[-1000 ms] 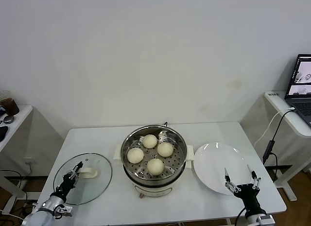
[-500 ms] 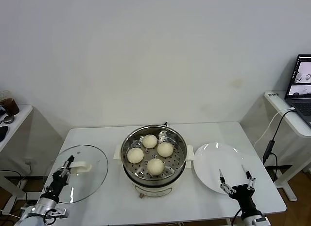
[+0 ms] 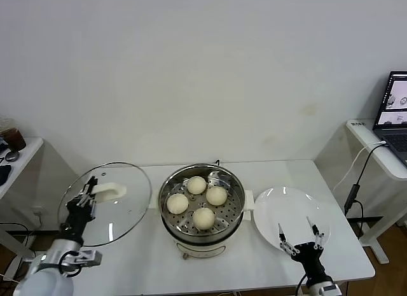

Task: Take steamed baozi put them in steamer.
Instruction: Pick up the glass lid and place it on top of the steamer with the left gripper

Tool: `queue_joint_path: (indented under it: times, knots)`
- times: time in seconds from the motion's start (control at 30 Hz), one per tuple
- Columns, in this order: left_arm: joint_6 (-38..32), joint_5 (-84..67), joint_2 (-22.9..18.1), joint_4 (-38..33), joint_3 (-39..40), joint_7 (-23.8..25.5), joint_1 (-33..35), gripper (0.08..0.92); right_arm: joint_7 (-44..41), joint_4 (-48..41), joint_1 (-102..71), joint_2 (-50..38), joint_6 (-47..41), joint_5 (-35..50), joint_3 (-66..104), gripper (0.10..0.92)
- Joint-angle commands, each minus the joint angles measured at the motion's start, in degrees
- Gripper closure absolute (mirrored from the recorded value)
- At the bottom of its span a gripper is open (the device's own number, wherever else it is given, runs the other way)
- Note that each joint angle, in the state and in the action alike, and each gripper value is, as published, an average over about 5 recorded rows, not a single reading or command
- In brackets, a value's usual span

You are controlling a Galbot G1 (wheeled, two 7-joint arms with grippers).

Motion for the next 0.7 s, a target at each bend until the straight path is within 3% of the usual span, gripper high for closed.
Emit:
queue_joint_path:
  times: [0.03, 0.33, 0.53, 0.7]
  knots:
    - [16.33, -0.88, 4.8, -5.8, 21.85, 7.31, -14.86, 0.831, 1.35, -2.31, 1.08, 1.39, 1.29, -6.44, -0.84, 0.203]
    - [21.38, 12.3, -5.83, -0.51, 36.01, 14.66, -27.57, 0.831, 2.57, -5.26, 2.91, 1.96, 1.72, -8.12, -1.7, 0.203]
    - [22.0, 23.81, -10.9, 1.91, 40.56, 20.28, -30.59, 0.831, 3.28, -6.16, 3.75, 3.25, 2.7, -11.79, -2.01, 0.203]
    - [22.25, 27.49, -15.34, 4.93, 42.49, 21.74, -32.15, 0.831, 3.63, -6.48, 3.9, 3.59, 2.98, -12.17, -2.15, 0.203]
